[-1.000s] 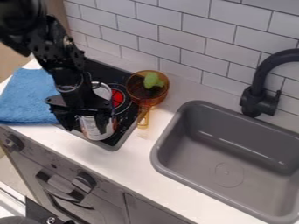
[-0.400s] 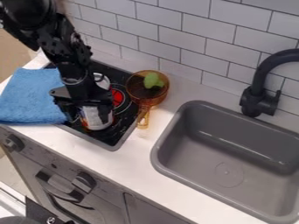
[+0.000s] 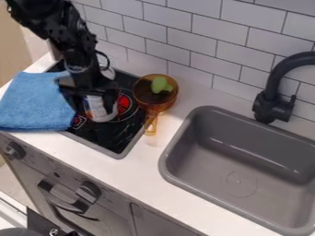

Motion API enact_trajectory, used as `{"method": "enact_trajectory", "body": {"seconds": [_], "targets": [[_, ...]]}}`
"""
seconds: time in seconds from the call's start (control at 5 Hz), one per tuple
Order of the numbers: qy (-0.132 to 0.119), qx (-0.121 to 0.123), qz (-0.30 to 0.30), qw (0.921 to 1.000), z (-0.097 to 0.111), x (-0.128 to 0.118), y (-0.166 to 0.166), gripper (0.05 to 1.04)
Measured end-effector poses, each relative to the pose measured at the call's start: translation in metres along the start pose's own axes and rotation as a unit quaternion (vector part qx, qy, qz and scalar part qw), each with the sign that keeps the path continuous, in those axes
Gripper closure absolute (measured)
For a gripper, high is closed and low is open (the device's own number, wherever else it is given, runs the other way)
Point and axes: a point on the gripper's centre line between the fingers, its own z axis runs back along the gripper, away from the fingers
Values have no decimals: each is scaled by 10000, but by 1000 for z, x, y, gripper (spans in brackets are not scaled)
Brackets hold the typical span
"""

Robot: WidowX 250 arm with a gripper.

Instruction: Move the food container to the top center of the burner

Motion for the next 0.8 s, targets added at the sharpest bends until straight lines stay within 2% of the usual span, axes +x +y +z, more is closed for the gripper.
{"method": "enact_trajectory", "body": {"seconds": [0.2,0.8], "targets": [[-191,39,-6,9998,-2,14,2,86],[-312,44,373,9988,-11,58,9,86]]}}
